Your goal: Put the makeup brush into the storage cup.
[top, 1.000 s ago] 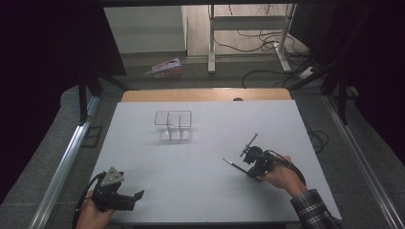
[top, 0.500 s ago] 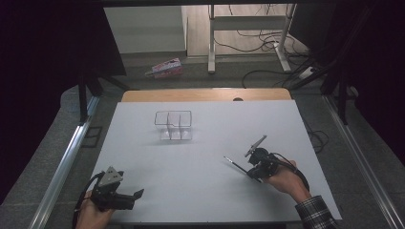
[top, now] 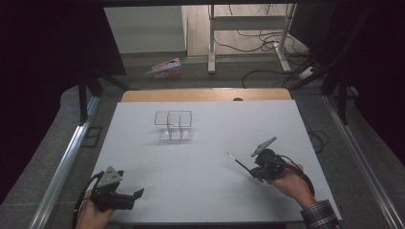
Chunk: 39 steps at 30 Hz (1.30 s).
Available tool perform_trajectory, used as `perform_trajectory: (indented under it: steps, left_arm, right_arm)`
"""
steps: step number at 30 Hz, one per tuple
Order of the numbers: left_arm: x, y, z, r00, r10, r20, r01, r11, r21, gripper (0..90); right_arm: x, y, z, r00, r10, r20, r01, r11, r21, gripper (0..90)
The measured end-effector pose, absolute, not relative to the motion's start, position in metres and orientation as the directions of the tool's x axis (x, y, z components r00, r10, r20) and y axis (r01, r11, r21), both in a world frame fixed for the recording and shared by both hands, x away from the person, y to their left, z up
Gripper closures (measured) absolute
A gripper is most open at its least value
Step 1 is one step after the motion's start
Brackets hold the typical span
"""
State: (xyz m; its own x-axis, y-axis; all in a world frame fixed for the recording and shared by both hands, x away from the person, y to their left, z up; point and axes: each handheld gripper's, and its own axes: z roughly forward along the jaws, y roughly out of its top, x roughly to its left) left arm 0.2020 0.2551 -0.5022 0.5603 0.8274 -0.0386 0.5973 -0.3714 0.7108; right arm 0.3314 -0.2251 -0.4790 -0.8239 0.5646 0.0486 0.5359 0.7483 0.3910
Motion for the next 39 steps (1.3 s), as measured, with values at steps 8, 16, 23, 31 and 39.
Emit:
perform_trajectory:
  steps: [8,16,23,31,39]
  left_arm:
    - [0.202,0.254,-0.501,0.553,0.833,-0.031,0.605,-0.375,0.702,4.4]
    - [0.201,0.254,-0.498,0.546,0.837,-0.024,0.601,-0.373,0.707,3.5]
    - [0.2,0.254,-0.497,0.559,0.829,-0.026,0.58,-0.369,0.726,1.8]
    - [0.199,0.257,-0.495,0.552,0.83,-0.079,0.572,-0.308,0.76,1.5]
    - [0.198,0.252,-0.492,0.584,0.806,-0.09,0.533,-0.297,0.792,1.3]
  right_arm:
    - [0.324,-0.235,-0.475,-0.814,0.579,0.046,0.539,0.724,0.43,85.5]
    - [0.316,-0.242,-0.472,-0.806,0.591,0.036,0.537,0.703,0.467,85.5]
    - [0.31,-0.247,-0.47,-0.794,0.607,0.032,0.54,0.682,0.493,85.5]
    - [0.305,-0.246,-0.466,-0.796,0.605,0.017,0.521,0.671,0.528,85.4]
    - [0.302,-0.244,-0.463,-0.804,0.595,0.004,0.496,0.666,0.558,85.4]
